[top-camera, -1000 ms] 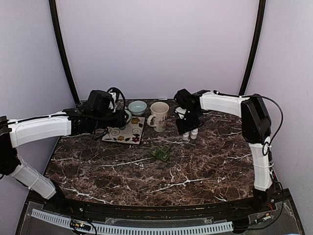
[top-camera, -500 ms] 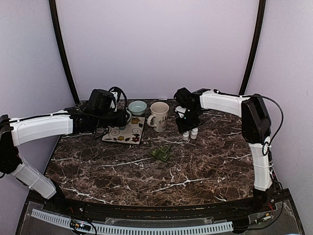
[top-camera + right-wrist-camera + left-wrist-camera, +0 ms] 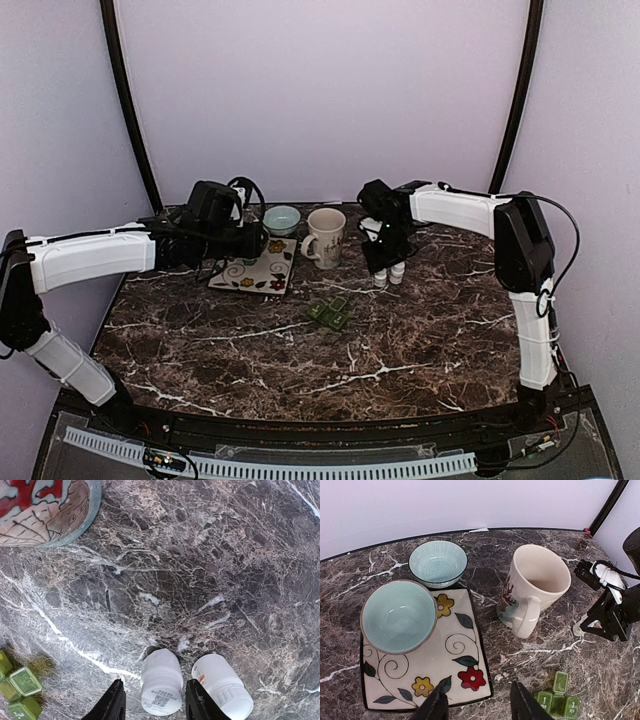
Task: Sort the pills into containers
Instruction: Pick up the pill bottle from the center of the board.
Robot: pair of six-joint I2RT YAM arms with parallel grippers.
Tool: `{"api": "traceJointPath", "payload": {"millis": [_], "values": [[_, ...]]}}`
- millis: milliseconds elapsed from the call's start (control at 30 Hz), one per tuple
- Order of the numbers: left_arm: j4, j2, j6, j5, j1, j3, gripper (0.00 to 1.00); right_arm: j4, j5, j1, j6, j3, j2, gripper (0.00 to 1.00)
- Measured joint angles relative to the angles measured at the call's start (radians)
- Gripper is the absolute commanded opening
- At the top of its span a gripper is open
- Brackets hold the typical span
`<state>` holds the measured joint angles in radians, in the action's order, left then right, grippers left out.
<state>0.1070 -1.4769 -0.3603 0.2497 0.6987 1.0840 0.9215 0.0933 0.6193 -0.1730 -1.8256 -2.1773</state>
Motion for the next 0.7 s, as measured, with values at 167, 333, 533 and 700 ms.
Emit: {"api": "traceJointPath", "payload": {"millis": [167, 333, 533, 700], "values": [[0.0, -0.005, 0.002, 0.0, 0.0, 0.01, 0.46, 0.0, 0.0, -0.001, 0.002, 0.005, 0.0, 0.37], [0.0, -0.008, 0.003, 0.0, 0.0, 0.012, 0.46, 0.001, 0.0, -0.001, 0.004, 0.015, 0.0, 0.37], [0.0, -0.01, 0.003, -0.002, 0.0, 0.012, 0.46, 0.002, -0.001, -0.001, 0.004, 0.027, 0.0, 0.34], [0.0, -0.01, 0.002, -0.003, 0.0, 0.012, 0.46, 0.002, -0.003, -0.002, 0.003, 0.033, 0.0, 0.29]]}}
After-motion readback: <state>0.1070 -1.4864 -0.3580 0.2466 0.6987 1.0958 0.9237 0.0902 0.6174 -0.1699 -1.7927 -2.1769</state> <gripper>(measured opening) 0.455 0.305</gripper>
